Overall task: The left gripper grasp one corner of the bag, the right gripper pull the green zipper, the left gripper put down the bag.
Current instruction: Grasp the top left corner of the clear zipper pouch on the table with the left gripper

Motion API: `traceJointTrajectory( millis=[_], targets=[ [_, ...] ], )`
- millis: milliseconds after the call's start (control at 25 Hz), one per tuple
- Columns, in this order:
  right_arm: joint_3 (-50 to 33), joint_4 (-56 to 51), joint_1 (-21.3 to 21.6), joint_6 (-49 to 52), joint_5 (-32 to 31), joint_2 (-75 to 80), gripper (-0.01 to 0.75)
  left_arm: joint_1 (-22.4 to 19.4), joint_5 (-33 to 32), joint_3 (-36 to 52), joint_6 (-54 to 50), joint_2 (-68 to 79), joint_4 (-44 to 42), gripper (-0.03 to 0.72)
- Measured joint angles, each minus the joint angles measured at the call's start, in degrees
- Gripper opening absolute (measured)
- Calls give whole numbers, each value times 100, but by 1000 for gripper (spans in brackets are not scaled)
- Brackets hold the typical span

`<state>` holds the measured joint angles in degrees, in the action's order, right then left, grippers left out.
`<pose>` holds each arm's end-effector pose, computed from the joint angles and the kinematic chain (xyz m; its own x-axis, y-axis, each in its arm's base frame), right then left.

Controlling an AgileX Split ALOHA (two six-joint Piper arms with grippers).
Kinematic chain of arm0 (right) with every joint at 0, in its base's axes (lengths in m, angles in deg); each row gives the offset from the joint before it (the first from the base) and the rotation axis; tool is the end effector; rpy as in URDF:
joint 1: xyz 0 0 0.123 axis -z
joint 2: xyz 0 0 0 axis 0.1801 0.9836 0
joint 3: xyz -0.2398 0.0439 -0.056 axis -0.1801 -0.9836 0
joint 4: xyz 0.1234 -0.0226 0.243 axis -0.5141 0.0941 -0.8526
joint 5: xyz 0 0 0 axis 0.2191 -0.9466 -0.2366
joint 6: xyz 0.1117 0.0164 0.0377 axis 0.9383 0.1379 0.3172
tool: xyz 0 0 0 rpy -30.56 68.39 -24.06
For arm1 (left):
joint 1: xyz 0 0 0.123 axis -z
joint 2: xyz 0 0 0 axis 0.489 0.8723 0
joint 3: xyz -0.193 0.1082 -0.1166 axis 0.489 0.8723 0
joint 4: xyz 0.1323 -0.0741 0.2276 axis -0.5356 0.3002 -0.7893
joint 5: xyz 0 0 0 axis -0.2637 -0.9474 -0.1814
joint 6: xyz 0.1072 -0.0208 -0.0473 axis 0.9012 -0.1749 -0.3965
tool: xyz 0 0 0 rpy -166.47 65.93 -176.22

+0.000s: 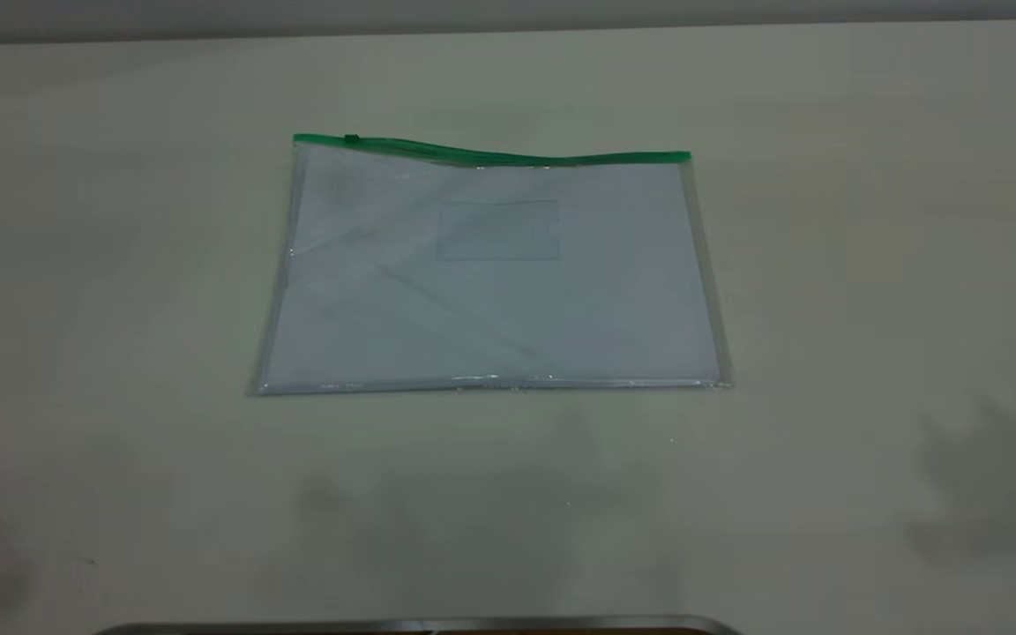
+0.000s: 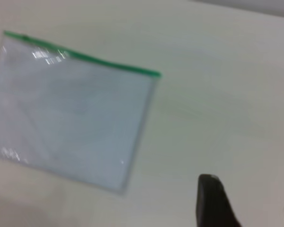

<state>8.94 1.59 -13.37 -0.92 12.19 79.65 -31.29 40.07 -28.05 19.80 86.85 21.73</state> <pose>0.2594 0.0391 0.2401 -0.6214 -0.1090 -0.7759 -0.2649 0.9612 0.0771 0.2306 0.0025 0.2435 -0.6901 -0.0451 -0.7223 -0.0150 0.9987 -0.0480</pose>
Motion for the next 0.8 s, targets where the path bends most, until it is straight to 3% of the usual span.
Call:
traceJointTrajectory(
  millis=[240,560,800],
  targets=[
    [1207,-1528,-122,-1808,26,2294,511,0,837,-902,189,2625,17,535],
    [2955,-2823,-616,-3033,-629,4883,513,-4,845,-2697,597,5550,411,534],
    [3991,-3111,-1185,-3343,-871,6120,514,-4,807,-4029,1953,7202,1684,534]
  ],
)
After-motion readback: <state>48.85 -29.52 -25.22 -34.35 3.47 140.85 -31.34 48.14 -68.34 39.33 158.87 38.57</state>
